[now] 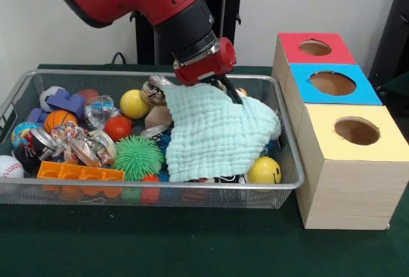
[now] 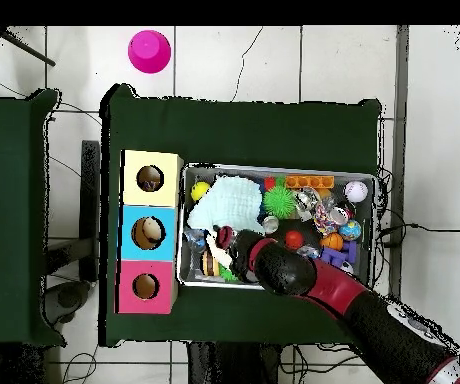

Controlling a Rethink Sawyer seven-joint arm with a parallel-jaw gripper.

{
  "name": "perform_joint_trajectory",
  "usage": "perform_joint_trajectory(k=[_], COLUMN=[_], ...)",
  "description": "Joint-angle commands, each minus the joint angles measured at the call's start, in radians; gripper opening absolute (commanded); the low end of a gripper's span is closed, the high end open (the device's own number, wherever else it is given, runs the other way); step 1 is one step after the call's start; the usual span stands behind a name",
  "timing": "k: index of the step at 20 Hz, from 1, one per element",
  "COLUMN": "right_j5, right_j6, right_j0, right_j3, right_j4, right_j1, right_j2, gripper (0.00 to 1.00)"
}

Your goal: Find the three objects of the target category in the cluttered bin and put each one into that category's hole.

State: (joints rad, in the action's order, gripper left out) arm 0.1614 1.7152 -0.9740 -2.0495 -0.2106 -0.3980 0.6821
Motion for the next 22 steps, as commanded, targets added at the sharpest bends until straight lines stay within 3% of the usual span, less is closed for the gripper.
perform_joint_trajectory(k=[1, 22], right_j5=[-0.047, -0.061], right_j6=[0.236, 0.19], right_j0=[0.048, 0.092], right_j3=[-0.055, -0.061], right_j4=[0.085, 0.112], right_j1=[-0.014, -0.051], right_j2=[0.034, 0.004], gripper=[0.0, 0.0])
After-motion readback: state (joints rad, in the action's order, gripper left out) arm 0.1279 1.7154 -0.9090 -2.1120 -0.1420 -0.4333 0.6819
